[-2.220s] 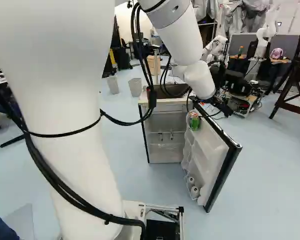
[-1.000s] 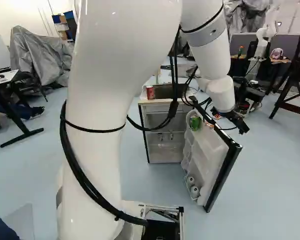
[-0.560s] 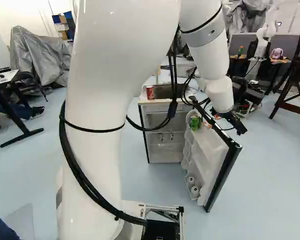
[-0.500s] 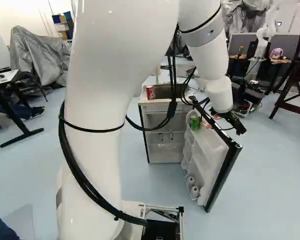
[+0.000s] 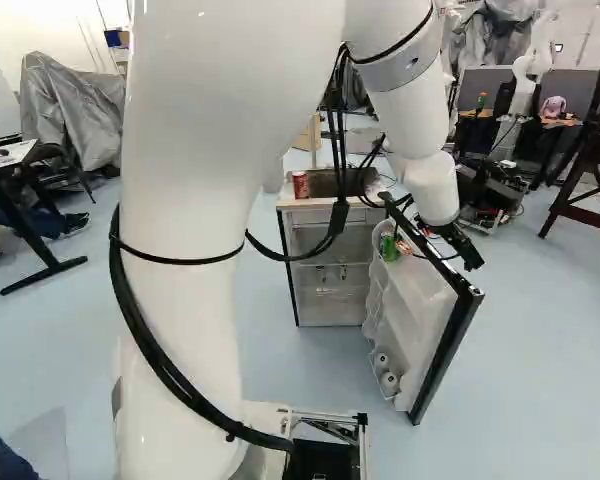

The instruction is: Grab a drink from the fridge

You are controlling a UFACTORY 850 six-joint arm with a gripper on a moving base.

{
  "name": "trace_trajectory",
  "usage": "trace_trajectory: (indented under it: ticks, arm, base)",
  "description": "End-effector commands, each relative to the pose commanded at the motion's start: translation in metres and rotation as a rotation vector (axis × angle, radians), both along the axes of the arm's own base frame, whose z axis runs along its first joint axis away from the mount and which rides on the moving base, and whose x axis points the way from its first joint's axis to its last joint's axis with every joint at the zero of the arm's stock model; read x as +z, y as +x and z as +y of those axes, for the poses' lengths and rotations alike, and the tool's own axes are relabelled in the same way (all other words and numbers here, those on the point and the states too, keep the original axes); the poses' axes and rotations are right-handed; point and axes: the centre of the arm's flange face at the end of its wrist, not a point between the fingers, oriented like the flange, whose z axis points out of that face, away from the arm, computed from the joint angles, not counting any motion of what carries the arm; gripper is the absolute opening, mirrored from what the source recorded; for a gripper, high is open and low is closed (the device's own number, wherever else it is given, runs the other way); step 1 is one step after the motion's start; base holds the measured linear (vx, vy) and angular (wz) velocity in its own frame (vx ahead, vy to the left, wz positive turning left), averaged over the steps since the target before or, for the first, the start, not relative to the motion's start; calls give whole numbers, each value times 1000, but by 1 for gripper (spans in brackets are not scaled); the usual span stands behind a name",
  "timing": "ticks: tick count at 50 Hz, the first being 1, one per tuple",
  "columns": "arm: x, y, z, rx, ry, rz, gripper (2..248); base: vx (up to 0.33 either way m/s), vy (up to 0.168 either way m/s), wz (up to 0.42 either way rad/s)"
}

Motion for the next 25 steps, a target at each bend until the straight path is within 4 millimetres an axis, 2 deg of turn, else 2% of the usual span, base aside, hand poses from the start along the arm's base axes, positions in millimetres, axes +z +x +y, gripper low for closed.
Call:
trace_trajectory:
  ticks: [25]
  arm:
    - [1, -5, 18, 13, 8, 5, 247]
  base:
    - [0, 0, 0]
